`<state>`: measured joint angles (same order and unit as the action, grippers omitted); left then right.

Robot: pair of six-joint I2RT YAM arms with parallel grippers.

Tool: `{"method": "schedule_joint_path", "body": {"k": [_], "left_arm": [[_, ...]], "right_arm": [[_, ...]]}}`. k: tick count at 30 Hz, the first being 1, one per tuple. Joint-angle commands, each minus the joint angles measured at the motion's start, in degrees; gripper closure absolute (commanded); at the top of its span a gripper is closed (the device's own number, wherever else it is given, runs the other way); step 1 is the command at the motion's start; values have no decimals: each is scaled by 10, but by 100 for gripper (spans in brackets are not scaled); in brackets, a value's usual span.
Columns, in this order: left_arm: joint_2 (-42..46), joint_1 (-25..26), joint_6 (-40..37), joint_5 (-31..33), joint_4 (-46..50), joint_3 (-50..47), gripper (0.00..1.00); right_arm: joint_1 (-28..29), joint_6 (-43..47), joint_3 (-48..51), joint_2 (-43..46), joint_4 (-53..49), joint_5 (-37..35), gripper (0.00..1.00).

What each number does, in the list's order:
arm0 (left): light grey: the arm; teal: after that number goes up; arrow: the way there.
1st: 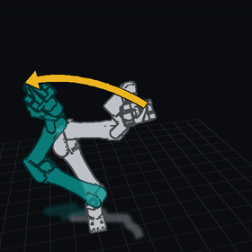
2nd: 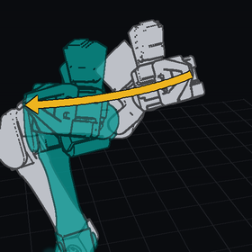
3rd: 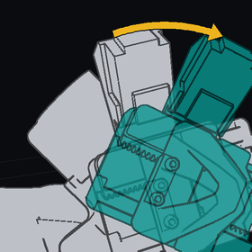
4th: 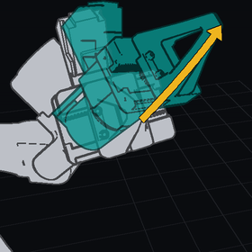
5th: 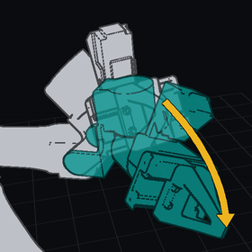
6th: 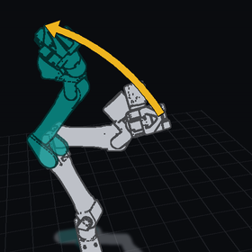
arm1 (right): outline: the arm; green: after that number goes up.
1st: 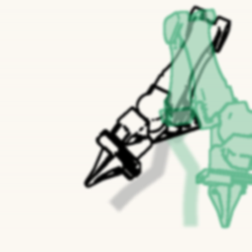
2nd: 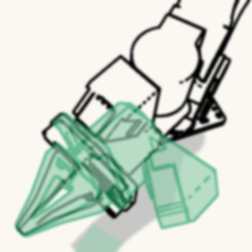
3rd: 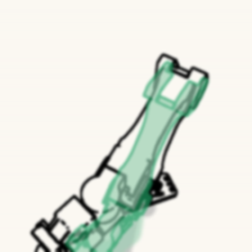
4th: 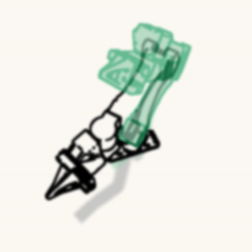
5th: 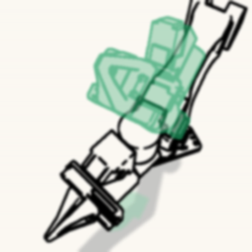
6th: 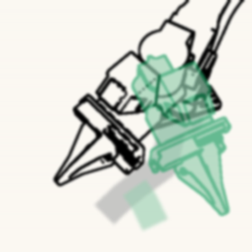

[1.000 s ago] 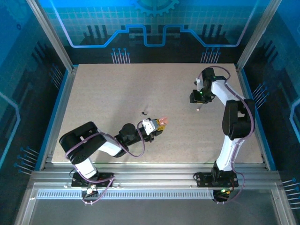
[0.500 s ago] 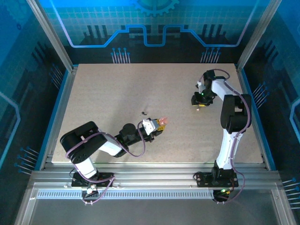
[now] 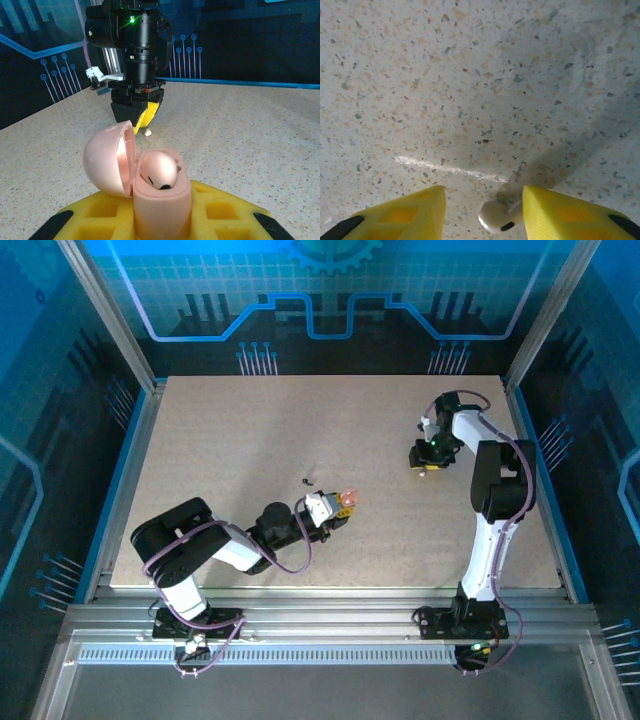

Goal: Insert the wireless bluetooth earbuds into the charging case

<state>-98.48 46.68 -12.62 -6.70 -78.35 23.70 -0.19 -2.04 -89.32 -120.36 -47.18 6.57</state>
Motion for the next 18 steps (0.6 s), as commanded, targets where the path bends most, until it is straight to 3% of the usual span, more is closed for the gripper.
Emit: {"method": "schedule_joint_path", "body": {"k": [1,18], "left_arm": [[-5,3,-15,6,-19,10,78],[-4,2,-16,9,-19,8,77]], "right_arm": [[-8,17,-11,-21,-28,7,55],[2,2,0,-17,-42,-42,63]]}}
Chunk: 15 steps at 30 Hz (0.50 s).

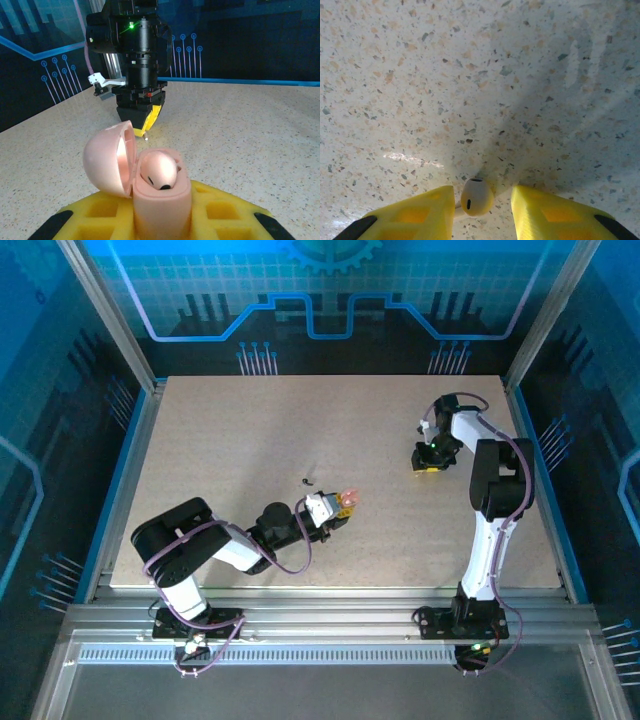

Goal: Insert the wireless bluetooth earbuds into the charging case

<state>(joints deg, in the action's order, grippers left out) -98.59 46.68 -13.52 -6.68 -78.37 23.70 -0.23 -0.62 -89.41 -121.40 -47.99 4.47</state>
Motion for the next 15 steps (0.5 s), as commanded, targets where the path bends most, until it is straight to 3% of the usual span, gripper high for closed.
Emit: {"method": "schedule_joint_path", "body": {"k": [1,15], "left_arm": [[-2,2,-9,10,-19,7,77],[-1,1,-11,13,-20,4,77]], "right_arm": [[4,-11,-1,-10,-34,-24,64],[31,-20,-7,-22,-35,-91,75]]}}
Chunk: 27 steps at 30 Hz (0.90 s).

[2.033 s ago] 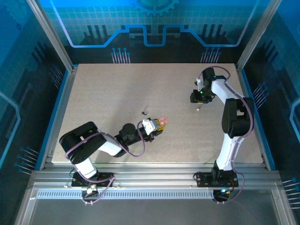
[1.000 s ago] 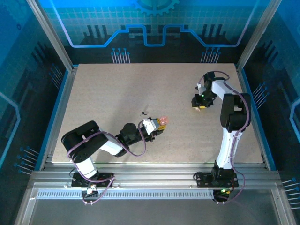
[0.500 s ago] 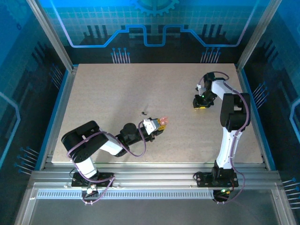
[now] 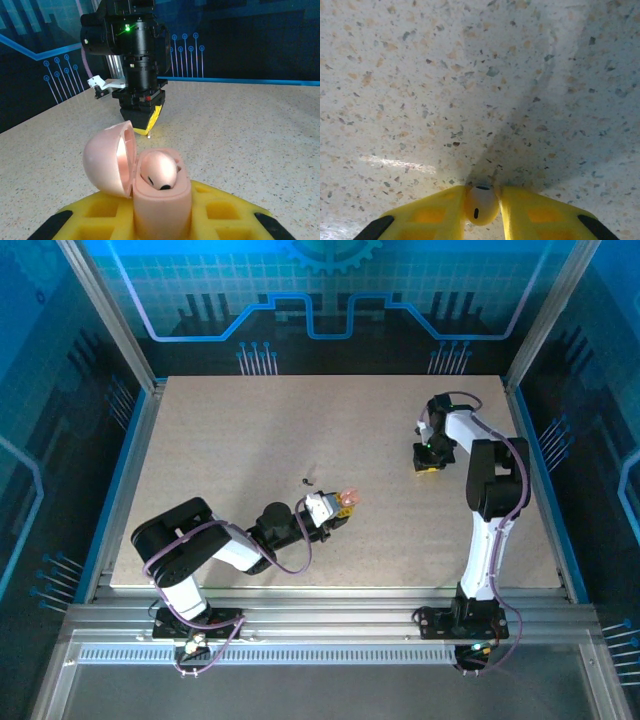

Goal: Insert the wireless bluetooth earbuds into the charging case

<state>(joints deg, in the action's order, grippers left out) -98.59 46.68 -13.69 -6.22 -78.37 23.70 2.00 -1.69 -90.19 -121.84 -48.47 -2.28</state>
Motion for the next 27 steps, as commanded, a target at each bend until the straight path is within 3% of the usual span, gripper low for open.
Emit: {"method": "schedule_joint_path", "body": {"k": [1,8,19,27], "left_arm": [[0,0,-9,9,-19,3,77],[-8,0,-2,8,-19,5,77],[-35,0,17,7,-6,29,77],[-41,-1,36,-1,3,41,77]], "right_arm": [[11,-9,2,-15,-28,-25,76],[21,-19,42,41,6,-25,79],[39,-67,191,214,87,27,82],[88,-93,284,357,136,40,83]]}}
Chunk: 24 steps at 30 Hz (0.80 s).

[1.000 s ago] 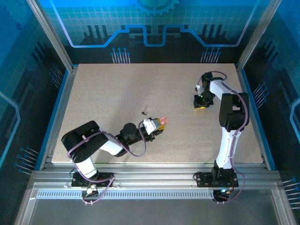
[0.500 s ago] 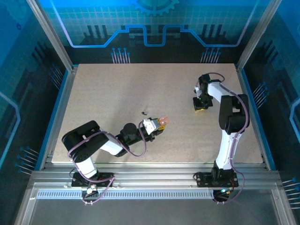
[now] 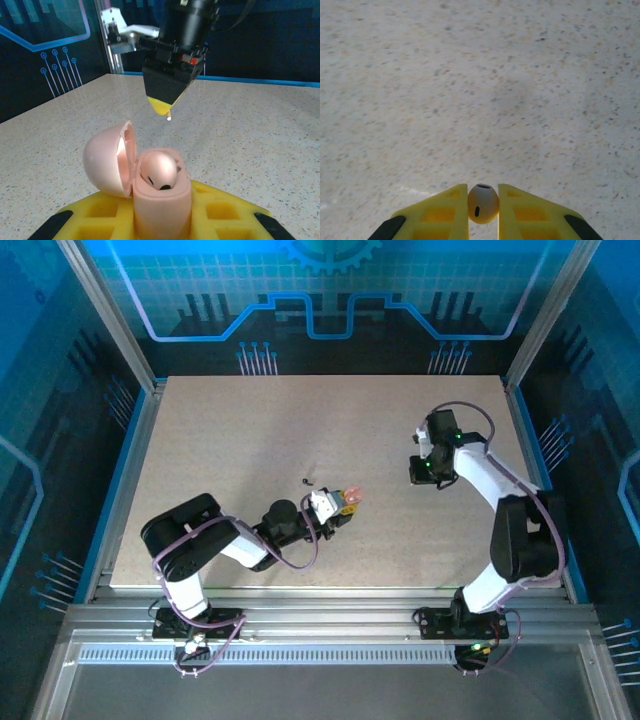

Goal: Insert the wireless bluetooth earbuds into the charging case

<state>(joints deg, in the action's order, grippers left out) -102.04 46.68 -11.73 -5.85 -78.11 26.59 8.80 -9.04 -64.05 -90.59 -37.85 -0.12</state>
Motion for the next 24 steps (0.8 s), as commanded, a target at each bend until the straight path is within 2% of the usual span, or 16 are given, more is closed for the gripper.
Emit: {"method": "schedule_joint_path", "body": {"k": [1,13,24], "left_arm": [[-7,-1,17,-6,1,14,77],[-16,-1,36,-19,9,30,77],[-25,0,49,-34,-2,43,77]], "right_arm": [[26,-21,32,63,36,26,84],[94,-2,145,275,153,121,83],[146,57,216,340,256,162,85]]}}
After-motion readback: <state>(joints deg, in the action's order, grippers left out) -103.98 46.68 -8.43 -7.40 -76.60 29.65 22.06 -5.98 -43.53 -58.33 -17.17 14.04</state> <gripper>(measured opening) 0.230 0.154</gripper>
